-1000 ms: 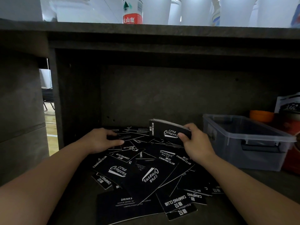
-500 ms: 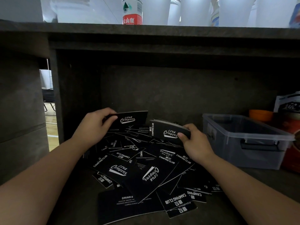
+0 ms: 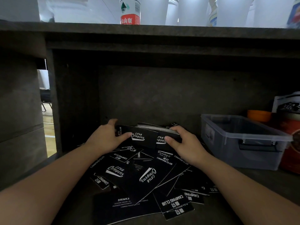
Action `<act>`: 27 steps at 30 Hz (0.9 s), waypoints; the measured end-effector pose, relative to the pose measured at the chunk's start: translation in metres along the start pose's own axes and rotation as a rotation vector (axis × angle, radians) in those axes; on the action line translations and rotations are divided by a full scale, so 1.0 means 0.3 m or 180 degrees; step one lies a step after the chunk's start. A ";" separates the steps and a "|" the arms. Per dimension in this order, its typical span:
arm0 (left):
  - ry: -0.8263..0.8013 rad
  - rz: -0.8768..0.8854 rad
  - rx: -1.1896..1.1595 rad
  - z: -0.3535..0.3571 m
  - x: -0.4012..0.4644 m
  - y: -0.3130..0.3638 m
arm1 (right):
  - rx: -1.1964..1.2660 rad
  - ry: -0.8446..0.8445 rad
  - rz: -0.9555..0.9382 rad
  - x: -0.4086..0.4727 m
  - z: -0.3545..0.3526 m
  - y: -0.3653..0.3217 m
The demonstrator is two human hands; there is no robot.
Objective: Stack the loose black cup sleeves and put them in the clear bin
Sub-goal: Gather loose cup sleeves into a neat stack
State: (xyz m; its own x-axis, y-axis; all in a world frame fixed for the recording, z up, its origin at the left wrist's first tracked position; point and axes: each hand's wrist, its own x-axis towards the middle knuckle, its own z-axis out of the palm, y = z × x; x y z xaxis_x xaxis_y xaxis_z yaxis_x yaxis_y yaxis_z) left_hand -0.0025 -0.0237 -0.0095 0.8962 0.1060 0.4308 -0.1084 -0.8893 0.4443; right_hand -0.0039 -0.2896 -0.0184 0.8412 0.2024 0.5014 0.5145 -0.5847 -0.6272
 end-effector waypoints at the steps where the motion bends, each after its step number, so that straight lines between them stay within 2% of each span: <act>1: -0.0075 -0.0007 -0.0006 0.006 -0.005 0.009 | 0.0026 0.0000 0.0000 -0.002 0.001 -0.001; 5: -0.0030 0.0351 0.0006 0.036 -0.018 0.053 | 0.0101 -0.0043 0.0024 -0.005 0.007 -0.009; 8: -0.0210 0.0603 -0.0085 0.050 -0.023 0.090 | -0.0080 0.0044 -0.0027 0.002 0.009 -0.001; 14: 0.0014 -0.0265 -0.0051 -0.020 0.023 -0.020 | -0.0463 0.0439 -0.0348 0.006 0.001 -0.006; 16: -0.0160 -0.0520 0.0145 -0.031 0.035 -0.087 | -0.0464 0.0678 -0.0491 0.003 -0.004 -0.018; 19: -0.0564 -0.0725 0.0252 -0.027 0.040 -0.141 | -0.0317 0.0862 -0.0386 0.001 -0.013 -0.025; 23: -0.0895 -0.0620 0.0468 -0.010 0.049 -0.136 | -0.0675 0.0314 0.0107 0.003 -0.022 0.009; 27: -0.0749 -0.0474 0.0756 -0.017 0.051 -0.112 | -0.0753 0.0194 0.0159 0.005 -0.030 0.013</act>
State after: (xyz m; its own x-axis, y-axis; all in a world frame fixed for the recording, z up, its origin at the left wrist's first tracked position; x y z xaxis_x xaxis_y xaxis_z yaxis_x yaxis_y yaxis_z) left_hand 0.0125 0.0102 -0.0138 0.9721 0.1614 0.1704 0.1089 -0.9533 0.2816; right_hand -0.0023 -0.2986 -0.0146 0.8494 0.1251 0.5128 0.4134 -0.7618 -0.4988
